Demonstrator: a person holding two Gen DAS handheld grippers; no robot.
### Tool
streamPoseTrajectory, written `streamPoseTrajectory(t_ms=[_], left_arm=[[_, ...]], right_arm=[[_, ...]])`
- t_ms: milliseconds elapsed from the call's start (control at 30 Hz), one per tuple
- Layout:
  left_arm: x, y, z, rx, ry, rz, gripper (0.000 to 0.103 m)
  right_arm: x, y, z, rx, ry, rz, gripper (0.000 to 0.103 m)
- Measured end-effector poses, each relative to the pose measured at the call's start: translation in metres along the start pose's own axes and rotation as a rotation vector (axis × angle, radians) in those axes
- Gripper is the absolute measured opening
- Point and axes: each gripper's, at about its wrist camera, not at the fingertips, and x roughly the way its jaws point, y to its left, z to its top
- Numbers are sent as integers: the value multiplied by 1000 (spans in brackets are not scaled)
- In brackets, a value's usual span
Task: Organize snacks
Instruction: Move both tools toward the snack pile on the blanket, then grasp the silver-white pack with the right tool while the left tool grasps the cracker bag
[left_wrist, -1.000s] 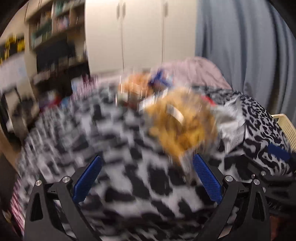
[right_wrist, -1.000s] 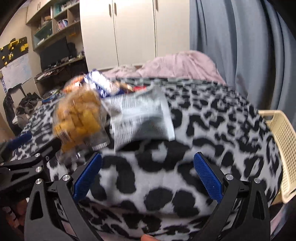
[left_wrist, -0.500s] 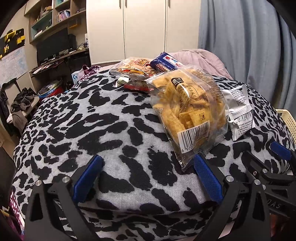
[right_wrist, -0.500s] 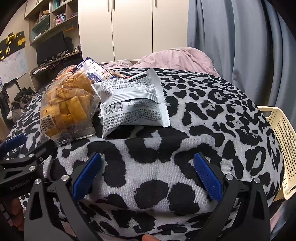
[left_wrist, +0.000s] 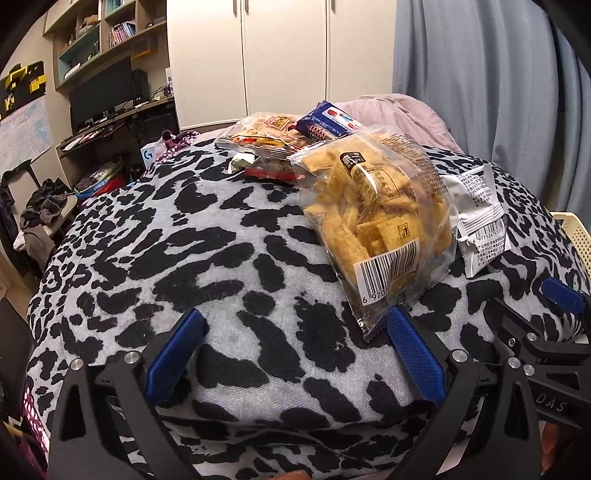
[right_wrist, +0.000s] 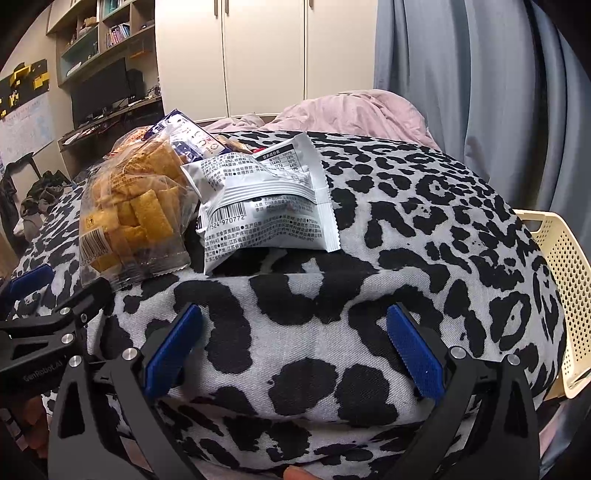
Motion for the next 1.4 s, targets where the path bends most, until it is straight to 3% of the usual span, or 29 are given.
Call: streamPoseTrajectory(t_ms=[1067, 1400], left_arm=[[0, 0, -2, 3, 6, 2, 98], [-4, 15, 3, -37, 37, -45, 98]], right_arm=[[-6, 1, -4, -5, -39, 7, 101], [-5, -8, 13, 6, 4, 18, 101]])
